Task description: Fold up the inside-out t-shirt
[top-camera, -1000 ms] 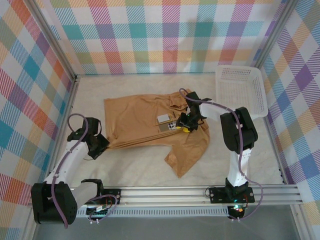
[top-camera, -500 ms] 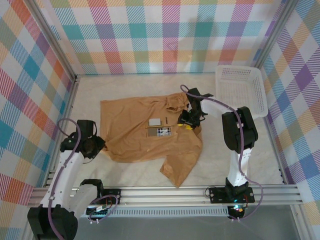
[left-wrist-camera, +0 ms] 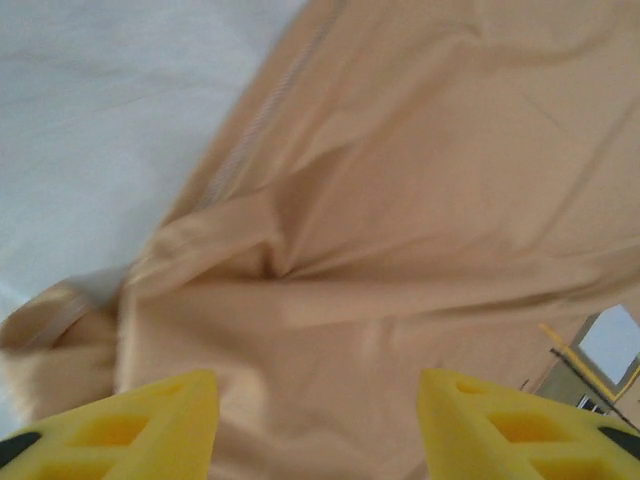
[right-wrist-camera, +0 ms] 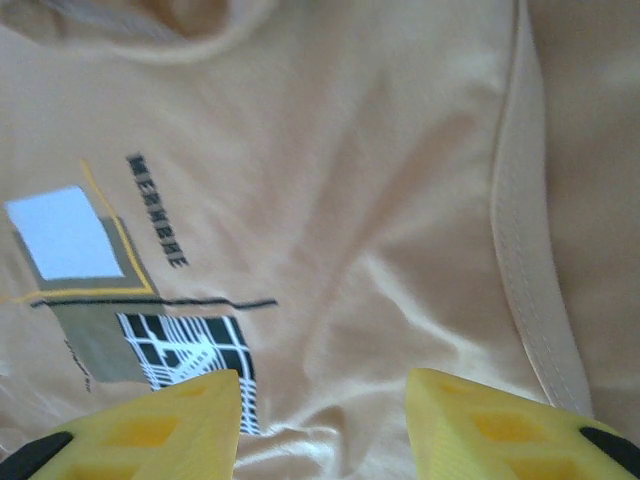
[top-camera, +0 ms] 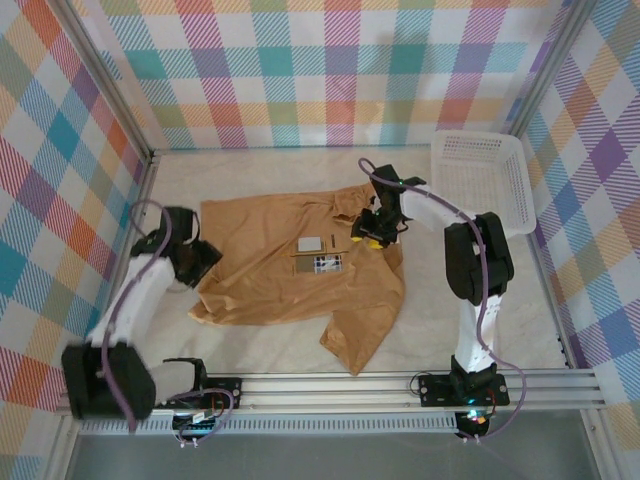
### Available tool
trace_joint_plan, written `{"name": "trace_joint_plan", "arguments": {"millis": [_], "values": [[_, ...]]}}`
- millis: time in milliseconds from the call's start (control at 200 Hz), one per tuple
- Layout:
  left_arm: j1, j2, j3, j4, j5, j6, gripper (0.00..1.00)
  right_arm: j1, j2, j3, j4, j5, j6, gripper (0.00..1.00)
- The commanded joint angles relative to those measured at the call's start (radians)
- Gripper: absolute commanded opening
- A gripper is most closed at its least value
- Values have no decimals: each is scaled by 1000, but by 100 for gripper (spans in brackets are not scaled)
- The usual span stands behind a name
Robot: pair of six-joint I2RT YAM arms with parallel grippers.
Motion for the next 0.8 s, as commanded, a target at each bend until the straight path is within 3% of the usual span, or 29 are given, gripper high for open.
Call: {"name": "trace_joint_plan", "arguments": {"millis": [0,290,455,545,685,795], "values": [[-2,211,106,127,82,42,51,-11,79,75,-13,32,-9,48],[11,800,551,93,40,56,47,-41,310,348,-57,119,27,47],[33,1005,850,-21,-4,80,45,-76,294,408,-126,210,6,46],[18,969,931,-93,-64,116,44,-78,239,409,-153,254,-18,46],[-54,773,841,-61,-186,162,58,-79,184,388,-98,192,-20,45],[-80,681,771,-61,-182,167,59,-79,227,425,-85,158,-8,45]]}}
